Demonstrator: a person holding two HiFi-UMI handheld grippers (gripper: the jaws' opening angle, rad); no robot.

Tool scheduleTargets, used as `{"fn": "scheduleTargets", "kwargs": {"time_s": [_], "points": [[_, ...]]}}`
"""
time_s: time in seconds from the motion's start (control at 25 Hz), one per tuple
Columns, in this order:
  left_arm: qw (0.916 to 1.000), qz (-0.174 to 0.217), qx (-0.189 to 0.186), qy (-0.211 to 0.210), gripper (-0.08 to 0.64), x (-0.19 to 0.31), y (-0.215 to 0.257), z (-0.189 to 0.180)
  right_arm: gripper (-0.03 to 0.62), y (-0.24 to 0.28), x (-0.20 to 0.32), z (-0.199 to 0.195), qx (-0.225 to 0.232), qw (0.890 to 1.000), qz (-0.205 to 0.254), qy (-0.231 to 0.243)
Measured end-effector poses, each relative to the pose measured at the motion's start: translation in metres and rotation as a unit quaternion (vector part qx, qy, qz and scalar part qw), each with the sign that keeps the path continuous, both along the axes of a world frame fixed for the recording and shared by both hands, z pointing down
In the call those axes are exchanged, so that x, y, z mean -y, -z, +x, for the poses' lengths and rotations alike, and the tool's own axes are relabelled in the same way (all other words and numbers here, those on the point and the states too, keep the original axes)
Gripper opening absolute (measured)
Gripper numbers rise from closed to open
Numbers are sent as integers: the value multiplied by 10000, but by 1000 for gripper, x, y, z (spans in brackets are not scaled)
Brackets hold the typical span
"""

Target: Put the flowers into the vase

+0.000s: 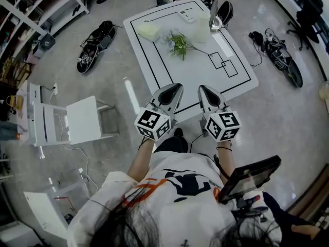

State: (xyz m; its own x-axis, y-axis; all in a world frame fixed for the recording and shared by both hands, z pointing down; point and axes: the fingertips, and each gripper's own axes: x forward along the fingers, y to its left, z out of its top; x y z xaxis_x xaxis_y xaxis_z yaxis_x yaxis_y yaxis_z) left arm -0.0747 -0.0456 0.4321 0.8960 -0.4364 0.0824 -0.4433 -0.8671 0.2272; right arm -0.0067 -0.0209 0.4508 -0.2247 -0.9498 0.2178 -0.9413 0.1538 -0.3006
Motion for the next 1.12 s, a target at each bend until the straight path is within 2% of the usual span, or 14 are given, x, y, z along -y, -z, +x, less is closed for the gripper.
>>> {"fn": "scheduleTargets", "kwargs": {"time_s": [0.2, 0.56, 0.76, 1.0, 1.12], "points": [[9999, -125, -44, -27, 11, 34, -4, 7, 14, -3, 25, 14, -65, 9998, -76, -181], [9996, -273, 119, -35, 11, 49, -15, 12, 14, -6, 45, 33, 143, 9993, -111, -339], [9995, -288, 162, -15, 11, 58, -19, 19, 14, -11, 61, 39, 464, 9987, -66, -214], [9986, -371, 276, 247, 11, 81, -28, 27, 14, -24, 96, 53, 104, 9997, -209, 110], [9976, -421, 287, 461, 11, 96, -33, 33, 14, -34, 116, 59, 67, 9989, -312, 353]]}}
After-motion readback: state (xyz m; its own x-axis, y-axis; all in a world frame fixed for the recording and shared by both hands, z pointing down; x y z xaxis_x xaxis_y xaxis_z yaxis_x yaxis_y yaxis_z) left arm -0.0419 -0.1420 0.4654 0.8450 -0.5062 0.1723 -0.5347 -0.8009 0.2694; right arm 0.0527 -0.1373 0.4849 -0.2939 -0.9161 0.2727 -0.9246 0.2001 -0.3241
